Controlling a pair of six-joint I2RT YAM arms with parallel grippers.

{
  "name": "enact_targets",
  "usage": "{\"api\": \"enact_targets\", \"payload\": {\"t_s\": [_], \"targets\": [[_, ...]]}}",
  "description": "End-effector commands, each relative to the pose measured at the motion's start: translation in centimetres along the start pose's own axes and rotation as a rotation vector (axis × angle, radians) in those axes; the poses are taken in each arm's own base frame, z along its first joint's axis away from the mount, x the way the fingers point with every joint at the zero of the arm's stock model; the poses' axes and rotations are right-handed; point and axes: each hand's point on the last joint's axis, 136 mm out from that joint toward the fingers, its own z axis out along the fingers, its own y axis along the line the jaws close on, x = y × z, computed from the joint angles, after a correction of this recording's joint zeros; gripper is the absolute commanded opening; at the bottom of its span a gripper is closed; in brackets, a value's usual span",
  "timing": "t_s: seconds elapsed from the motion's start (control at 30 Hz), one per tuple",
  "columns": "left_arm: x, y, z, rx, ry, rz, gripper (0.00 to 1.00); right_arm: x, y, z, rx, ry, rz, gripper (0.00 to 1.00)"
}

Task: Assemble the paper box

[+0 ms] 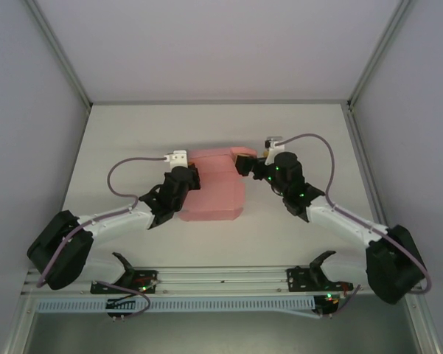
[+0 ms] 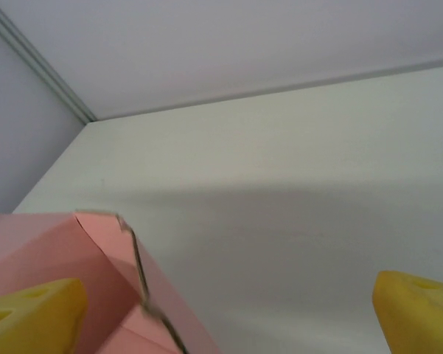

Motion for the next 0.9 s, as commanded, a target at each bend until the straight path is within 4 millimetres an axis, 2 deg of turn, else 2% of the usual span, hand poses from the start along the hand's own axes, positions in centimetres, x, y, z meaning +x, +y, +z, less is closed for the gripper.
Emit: {"api": "enact_targets", "payload": {"t_s": [0.0,0.17,0.23,0.33,0.53,0.67,0.77,0.87], "targets": [[-1.5,0.6,0.0,-0.066,-0.026,-0.032,0.00,4.5,-4.5,-2.3,0.203,0.126,0.029,1.00],[-1.4,0.1,0.2,-0.044,-0.023,-0.023,0.00,7.8,-7.4,-4.7,0.334,0.249,0.010,1.00],[-1.3,-0.1,0.3,-0.033,-0.019,-0.011,0.00,8.2,-8.1,-4.8,0.366,0.246,0.024,1.00],[-1.1,-0.3,0.3,-0.019,-0.012,0.002,0.00,7.7,-8.1,-4.0,0.367,0.199,0.034,1.00],[-0.5,-0.8,0.6,0.007,0.004,0.016,0.00,5.0,-5.7,-0.9,0.280,0.179,-0.045,1.00],[-0.5,-1.2,0.5,0.031,0.002,0.023,0.00,3.6,-5.2,0.4,0.279,0.161,-0.103,1.00],[-0.3,-1.2,0.5,0.030,0.007,0.026,0.00,2.9,-4.1,1.1,0.236,0.167,-0.123,1.00],[-0.3,-1.2,0.6,0.024,0.009,0.021,0.00,2.9,-2.1,1.8,0.135,0.181,-0.111,1.00]]}}
